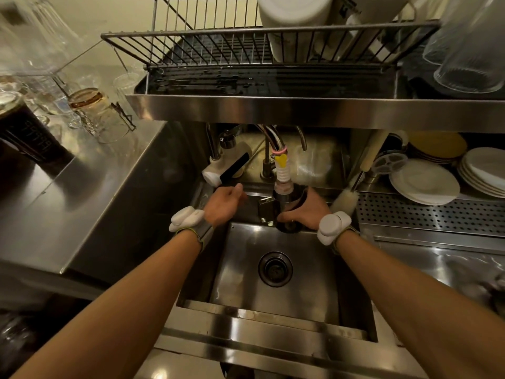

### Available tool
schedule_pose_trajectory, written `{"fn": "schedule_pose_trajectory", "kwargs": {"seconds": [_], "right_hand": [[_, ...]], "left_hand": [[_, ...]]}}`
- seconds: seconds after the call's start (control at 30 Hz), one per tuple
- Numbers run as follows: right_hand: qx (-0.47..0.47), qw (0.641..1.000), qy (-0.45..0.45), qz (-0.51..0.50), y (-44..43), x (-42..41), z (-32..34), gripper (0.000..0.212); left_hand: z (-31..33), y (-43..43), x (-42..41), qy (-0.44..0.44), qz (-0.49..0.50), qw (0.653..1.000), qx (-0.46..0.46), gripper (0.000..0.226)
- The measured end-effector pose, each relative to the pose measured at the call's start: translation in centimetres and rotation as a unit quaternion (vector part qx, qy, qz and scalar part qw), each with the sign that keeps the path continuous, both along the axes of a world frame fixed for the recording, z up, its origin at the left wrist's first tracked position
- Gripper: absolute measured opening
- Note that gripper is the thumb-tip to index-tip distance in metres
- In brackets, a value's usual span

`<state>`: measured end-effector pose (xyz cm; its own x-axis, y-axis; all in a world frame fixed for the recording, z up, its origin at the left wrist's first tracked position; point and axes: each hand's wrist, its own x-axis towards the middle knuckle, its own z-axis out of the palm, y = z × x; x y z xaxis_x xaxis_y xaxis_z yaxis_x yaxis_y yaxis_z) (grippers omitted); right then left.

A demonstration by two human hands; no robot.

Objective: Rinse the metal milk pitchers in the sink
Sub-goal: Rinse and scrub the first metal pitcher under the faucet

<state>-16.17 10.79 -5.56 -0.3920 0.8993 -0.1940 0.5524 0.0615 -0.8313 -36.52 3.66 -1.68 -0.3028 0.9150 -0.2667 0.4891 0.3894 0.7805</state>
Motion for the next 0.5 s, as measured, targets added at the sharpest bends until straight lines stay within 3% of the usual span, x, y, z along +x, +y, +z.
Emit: {"fn": "schedule_pose_trajectory", "kwargs": {"seconds": [0.1,0.27,0.5], "right_hand": [[0.013,1.0,-0.002,-0.007,0.3,-0.3,0.5,0.091],[0.0,0.999,0.002,0.039,0.2,-0.3,0.6,0.077],[-0.014,0.999,0.02,0.026,0.0,-0.7,0.6,0.084]], "left_hand": [[-0.2,-0.1,-0.3,-0.001,-0.001,1.0,-0.007,0.046],[-0.4,-0.2,-0.2,0.002,0.001,1.0,-0.007,0.046],[0.1,-0.3,0.6,-0.032,-0.011,0.999,-0.02,0.046]]}}
